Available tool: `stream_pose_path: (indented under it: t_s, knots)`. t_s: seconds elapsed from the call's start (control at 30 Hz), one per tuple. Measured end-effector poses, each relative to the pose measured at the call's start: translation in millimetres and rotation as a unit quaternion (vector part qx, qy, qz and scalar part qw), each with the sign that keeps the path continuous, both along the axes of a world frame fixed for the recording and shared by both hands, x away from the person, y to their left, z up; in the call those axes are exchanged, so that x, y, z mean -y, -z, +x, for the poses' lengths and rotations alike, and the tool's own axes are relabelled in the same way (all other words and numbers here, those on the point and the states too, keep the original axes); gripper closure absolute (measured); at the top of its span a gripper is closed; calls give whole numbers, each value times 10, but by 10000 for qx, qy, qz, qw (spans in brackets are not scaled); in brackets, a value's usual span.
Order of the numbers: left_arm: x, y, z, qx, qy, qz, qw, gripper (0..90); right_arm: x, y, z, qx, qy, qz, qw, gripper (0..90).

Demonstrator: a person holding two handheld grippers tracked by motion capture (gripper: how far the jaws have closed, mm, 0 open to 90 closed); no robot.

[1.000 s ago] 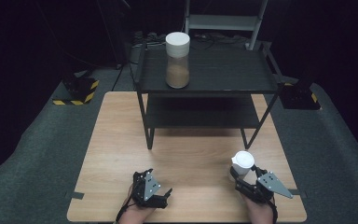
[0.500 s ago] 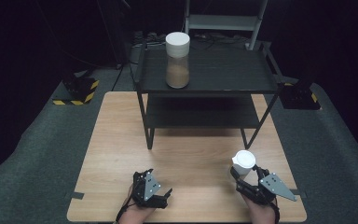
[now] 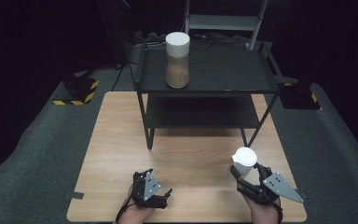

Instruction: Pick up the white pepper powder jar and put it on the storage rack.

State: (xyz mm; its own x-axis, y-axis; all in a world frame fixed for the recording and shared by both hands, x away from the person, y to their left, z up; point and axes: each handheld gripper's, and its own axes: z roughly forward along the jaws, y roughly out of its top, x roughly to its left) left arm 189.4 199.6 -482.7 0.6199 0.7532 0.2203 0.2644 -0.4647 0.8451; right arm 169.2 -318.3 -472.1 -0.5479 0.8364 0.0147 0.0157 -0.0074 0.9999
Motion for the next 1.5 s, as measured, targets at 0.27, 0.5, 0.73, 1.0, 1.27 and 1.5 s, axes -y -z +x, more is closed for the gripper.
stream_pose_path:
  t_s: [0.27, 0.5, 0.73, 1.0, 1.27, 1.5]
  knots:
    - [-21, 2, 3, -19, 6, -60, 10000, 11, -19, -194, 18, 41, -37, 2, 10000, 299]
    - [-28, 4, 4, -19, 20, -74, 10000, 11, -34, -387, 36, 123, -46, -5, 9999, 300]
    - [-40, 4, 9, -29, 39, -98, 9999, 11, -42, -556, 64, 182, -75, -4, 9998, 301]
    - [-51, 3, 15, -37, 61, -112, 9999, 11, -54, -701, 108, 215, -90, -14, 9997, 301]
    - [-66, 4, 21, -46, 81, -139, 9999, 11, -69, -821, 144, 291, -77, 7, 9995, 301]
    - [-71, 7, 21, -42, 96, -152, 9998, 11, -87, -934, 170, 359, -75, -24, 9993, 302]
